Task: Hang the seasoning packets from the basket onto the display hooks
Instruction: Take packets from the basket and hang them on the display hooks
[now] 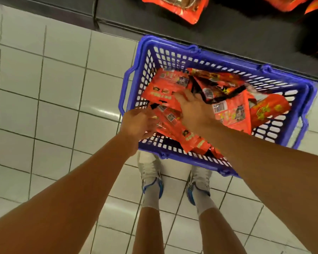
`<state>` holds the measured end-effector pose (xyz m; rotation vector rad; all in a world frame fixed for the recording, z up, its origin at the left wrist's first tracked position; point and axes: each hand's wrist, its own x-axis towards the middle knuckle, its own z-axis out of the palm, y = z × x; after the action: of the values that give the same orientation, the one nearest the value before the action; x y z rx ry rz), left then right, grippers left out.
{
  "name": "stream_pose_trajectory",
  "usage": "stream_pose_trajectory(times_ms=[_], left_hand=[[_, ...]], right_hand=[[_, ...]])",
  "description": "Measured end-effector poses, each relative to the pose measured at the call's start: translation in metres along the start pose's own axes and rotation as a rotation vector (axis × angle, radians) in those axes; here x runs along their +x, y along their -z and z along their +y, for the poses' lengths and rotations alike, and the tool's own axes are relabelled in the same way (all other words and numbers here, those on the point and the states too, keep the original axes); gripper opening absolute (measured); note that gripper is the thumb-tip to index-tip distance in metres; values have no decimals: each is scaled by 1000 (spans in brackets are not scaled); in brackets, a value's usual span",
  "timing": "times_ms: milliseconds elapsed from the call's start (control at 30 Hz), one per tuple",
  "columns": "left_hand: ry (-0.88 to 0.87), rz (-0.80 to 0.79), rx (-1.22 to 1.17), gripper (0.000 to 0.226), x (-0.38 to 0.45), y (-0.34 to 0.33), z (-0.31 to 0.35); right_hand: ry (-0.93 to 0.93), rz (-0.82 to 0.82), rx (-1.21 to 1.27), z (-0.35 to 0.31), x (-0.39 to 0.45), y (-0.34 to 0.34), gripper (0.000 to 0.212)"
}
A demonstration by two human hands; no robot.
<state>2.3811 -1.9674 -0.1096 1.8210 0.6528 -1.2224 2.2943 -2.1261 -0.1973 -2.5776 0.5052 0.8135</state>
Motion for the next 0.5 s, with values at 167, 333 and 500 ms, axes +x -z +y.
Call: stream_pose_trajectory(times_ms=[167,333,500], left_hand=[[-26,3,99,11,1,12,-10],[-182,-48,193,36,-14,9,5],[-357,-208,364,83,-18,3,16]], right_hand=[[-11,171,150,-2,-1,5,21],[-3,108,671,9,-41,53,17],[-24,-243,1310,26,-84,102,24]])
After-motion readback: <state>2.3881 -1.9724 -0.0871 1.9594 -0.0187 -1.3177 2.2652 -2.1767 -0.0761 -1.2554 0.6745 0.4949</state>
